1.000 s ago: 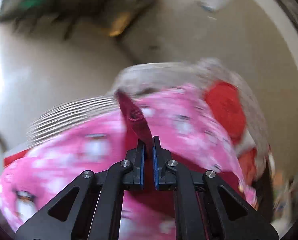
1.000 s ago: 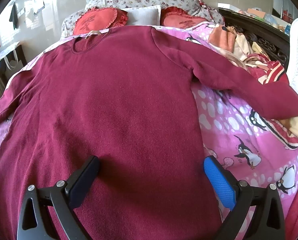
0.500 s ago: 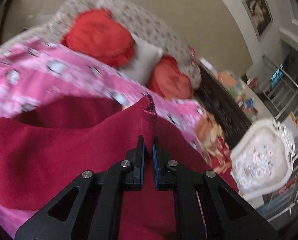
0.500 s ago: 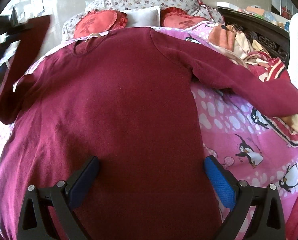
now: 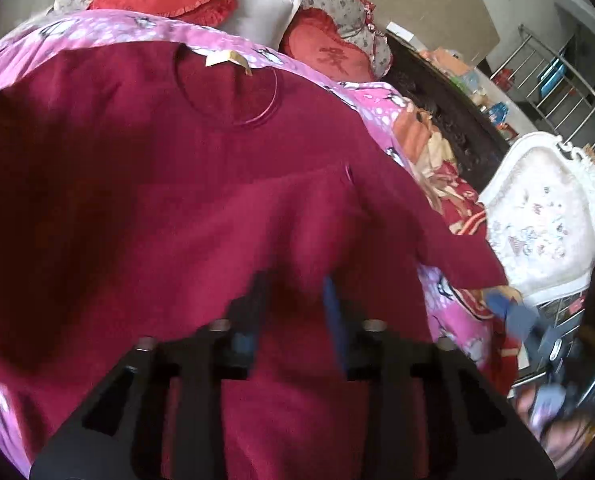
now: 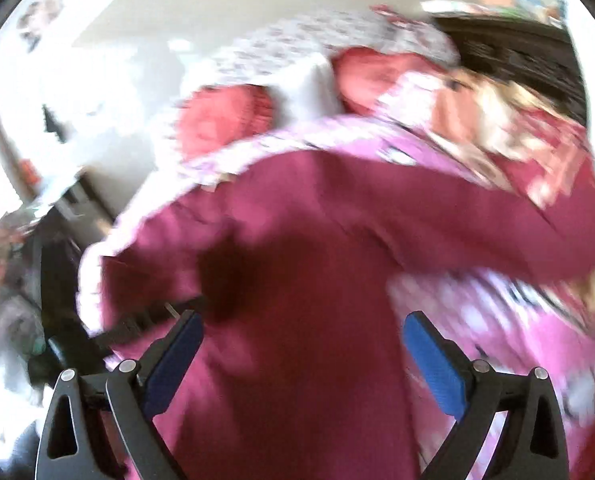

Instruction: Fold small clothes

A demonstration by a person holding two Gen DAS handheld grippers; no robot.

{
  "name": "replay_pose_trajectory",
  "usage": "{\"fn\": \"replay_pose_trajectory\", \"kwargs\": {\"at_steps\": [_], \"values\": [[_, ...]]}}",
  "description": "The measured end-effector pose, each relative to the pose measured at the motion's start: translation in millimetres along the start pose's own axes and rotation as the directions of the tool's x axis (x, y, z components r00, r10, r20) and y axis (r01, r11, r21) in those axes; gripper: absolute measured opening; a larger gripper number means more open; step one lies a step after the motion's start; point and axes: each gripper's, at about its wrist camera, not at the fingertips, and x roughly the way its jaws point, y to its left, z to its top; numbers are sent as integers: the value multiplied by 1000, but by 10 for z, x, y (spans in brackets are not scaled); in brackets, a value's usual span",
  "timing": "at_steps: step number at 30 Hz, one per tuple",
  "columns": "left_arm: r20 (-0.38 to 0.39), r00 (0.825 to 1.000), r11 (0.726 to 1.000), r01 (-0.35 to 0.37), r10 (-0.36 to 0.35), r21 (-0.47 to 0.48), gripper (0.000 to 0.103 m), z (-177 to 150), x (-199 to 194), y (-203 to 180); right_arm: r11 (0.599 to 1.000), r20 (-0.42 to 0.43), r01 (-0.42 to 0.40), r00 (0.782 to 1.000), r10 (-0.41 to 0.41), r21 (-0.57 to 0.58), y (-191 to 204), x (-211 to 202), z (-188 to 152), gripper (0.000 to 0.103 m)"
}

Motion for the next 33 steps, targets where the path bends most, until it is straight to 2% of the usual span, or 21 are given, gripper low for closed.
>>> {"fn": "replay_pose_trajectory", "kwargs": {"at_steps": [1,2,3,4,6,8,9,10,12,15,17,18,21,24,26,29,32,33], "values": [[7,1000,1000,0,0,4,44,-64,-49,12,997,-39,-77,996,77,-6,33,108,66,100],[10,1000,1000,-4,4,8,45,-99,-87,27,991,-86,-136,987,136,4,50,252,109,100],[9,1000,1000,-17,17,15,45,-150,-121,55,986,-118,-164,979,166,20,52,373,124,96],[4,999,999,-47,47,20,45,-229,-159,105,981,-136,-187,972,191,41,44,494,129,86],[0,997,997,-74,74,20,45,-360,-208,203,966,-173,-231,953,249,116,-29,777,118,79],[-11,995,995,-101,101,23,45,-539,-228,331,962,-187,-217,951,247,168,-126,997,76,71],[20,996,995,-88,87,36,45,-660,-263,369,965,-183,-208,954,237,161,-145,1054,67,67],[61,995,995,-86,83,50,45,-750,-303,377,972,-167,-196,962,217,130,-147,1097,73,67],[79,992,994,-100,95,50,45,-774,-324,370,981,-141,-184,971,192,66,-105,1152,78,67],[70,991,992,-116,112,53,45,-764,-286,374,971,-153,-238,960,235,-2,-14,1281,96,67],[71,991,991,-120,116,53,45,-757,-271,371,954,-166,-296,944,284,-52,100,1318,104,59],[72,991,991,-120,116,51,45,-754,-267,375,952,-172,-299,943,286,-58,138,1327,106,52],[74,991,992,-115,111,45,45,-756,-270,399,967,-155,-253,957,245,-37,108,1349,161,11],[74,991,992,-115,112,44,45,-750,-264,396,981,-115,-187,977,181,-46,70,1197,228,7],[74,991,992,-118,115,46,45,-749,-261,392,991,-40,-117,993,115,-70,-35,972,338,7],[73,990,991,-124,120,49,45,-760,-271,388,999,26,-38,999,39,-33,-329,760,459,7],[72,990,990,-129,125,53,45,-739,-248,379,1000,-7,-28,1000,28,-9,-552,745,444,7],[71,989,990,-132,128,56,45,-734,-244,376,999,-28,-47,998,47,6,-604,765,431,7]]}}
